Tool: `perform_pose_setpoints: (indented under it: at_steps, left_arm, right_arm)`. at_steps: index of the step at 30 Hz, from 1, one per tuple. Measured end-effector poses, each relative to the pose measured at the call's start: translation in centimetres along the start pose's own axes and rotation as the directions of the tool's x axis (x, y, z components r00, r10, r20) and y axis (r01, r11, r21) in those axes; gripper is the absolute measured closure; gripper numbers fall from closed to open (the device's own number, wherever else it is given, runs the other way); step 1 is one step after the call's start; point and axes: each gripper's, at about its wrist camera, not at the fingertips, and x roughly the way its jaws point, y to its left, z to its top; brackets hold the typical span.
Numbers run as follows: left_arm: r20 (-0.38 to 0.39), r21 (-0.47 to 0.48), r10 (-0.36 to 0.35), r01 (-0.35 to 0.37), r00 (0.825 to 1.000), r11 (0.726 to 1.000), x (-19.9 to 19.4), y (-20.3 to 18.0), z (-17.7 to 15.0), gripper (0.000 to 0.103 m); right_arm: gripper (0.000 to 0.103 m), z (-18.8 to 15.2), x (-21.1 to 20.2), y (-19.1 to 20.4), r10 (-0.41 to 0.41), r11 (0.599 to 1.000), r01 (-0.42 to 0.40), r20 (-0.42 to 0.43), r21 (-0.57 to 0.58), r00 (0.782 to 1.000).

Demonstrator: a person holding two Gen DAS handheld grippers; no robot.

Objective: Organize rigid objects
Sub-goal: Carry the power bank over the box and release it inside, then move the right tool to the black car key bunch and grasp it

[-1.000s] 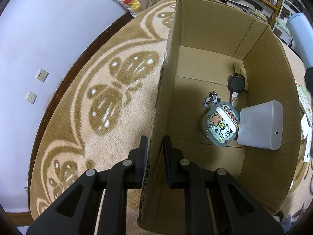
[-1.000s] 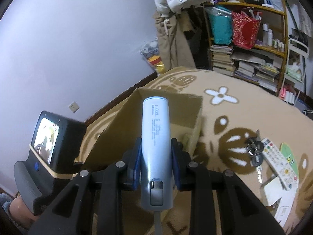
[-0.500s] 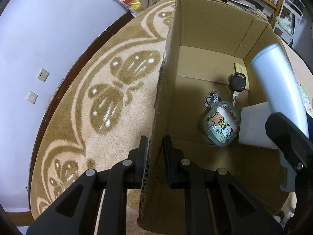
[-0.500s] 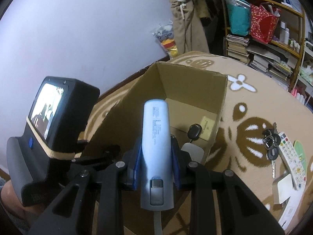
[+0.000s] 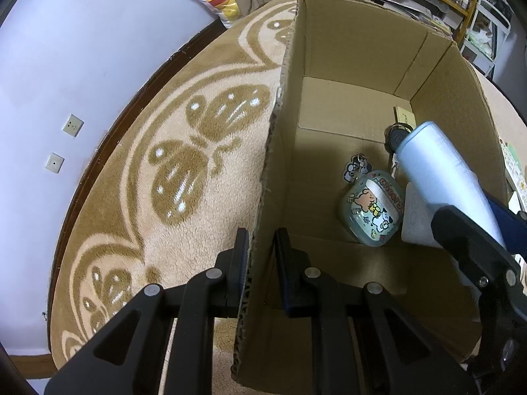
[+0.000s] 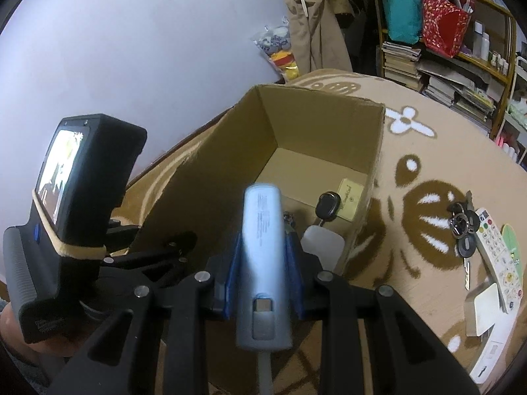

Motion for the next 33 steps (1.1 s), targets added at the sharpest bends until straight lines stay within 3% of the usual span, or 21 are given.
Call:
perform_pose_setpoints:
  at_steps: [2, 8, 15, 19, 24, 33]
  left_arm:
    - [0.001, 0.001, 0.002, -0.002, 1.000, 1.000, -0.1, 0.0, 0.0, 0.087]
    - [-0.008, -0.006, 0.005, -0.005, 1.000, 1.000, 0.1, 0.1, -0.1, 0.086]
    - [-0.010, -0.011, 0.004, -0.004, 1.000, 1.000, 0.0, 0.2, 0.1, 0.086]
    - [-0.009, -0.004, 0.008, -0.008, 1.000, 1.000, -0.1, 0.1, 0.0, 0.086]
    - [-0.010, 0.000, 0.011, -0.011, 1.000, 1.000, 0.0, 0.1, 0.0, 0.086]
    - [-0.015, -0.005, 0.009, -0.009, 1.000, 1.000, 0.1, 0.1, 0.0, 0.086]
  right_arm:
    - [0.074, 0.1, -0.4, 0.3, -0.043, 0.999, 0.043, 0.019, -0.029, 0.999]
    - [0.072, 0.5, -0.9, 0.0, -0.048, 0.999, 0.048, 0.020, -0.009, 0.999]
    - [0.034, 1.4, -2.6, -0.7, -0.086, 0.996, 0.086, 0.052, 0.012, 0.995]
    - [0.029, 1.8, -3.5, -1.2, -0.154, 0.988, 0.153, 0.050, 0.013, 0.987]
    - [0.009, 2.1, -4.5, -3.0, -0.188, 0.982, 0.184, 0.074, 0.052, 0.979]
    - [0.009, 1.9, -4.0, -9.1, -0.268, 0.953, 0.255, 0.065, 0.163, 0.961]
